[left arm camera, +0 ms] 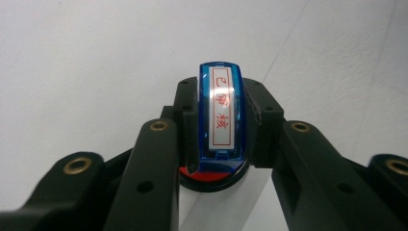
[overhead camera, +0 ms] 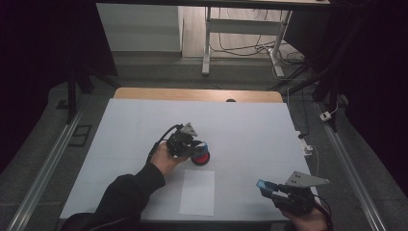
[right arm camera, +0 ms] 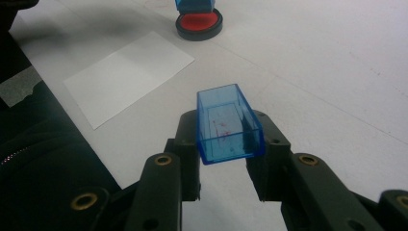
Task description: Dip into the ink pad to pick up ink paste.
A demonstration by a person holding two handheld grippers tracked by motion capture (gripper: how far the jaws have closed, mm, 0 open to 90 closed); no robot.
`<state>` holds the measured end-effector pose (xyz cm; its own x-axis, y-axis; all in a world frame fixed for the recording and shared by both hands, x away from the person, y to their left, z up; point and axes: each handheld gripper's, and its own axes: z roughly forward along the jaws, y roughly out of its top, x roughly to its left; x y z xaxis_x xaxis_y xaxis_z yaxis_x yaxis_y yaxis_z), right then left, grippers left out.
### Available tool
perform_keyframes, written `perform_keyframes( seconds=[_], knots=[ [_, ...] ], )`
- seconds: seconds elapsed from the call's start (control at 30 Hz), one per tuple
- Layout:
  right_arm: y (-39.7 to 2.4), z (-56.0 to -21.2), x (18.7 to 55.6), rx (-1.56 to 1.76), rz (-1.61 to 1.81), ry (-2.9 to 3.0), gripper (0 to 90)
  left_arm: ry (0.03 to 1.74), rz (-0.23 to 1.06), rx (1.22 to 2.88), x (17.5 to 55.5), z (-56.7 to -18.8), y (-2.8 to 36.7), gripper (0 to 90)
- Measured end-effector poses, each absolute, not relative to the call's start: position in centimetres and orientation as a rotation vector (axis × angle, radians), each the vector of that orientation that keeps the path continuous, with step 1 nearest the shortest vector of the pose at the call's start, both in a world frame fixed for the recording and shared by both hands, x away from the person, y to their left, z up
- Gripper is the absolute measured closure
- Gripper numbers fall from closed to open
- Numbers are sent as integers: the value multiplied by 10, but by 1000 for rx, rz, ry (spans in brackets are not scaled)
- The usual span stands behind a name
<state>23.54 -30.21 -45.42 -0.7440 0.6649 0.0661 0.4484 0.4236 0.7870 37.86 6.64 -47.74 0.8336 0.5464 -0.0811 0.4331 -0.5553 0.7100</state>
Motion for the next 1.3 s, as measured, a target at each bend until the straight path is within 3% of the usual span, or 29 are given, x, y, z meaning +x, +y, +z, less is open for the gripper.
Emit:
perform_keyframes(
  seconds=[0.73,1.3],
  knots=[
    [-302,-455,236,970,1225,2430,688,718,148,2258,381,-488,64,704],
    [-301,-455,236,965,1224,2433,688,715,191,2288,378,-490,58,707]
  ],
)
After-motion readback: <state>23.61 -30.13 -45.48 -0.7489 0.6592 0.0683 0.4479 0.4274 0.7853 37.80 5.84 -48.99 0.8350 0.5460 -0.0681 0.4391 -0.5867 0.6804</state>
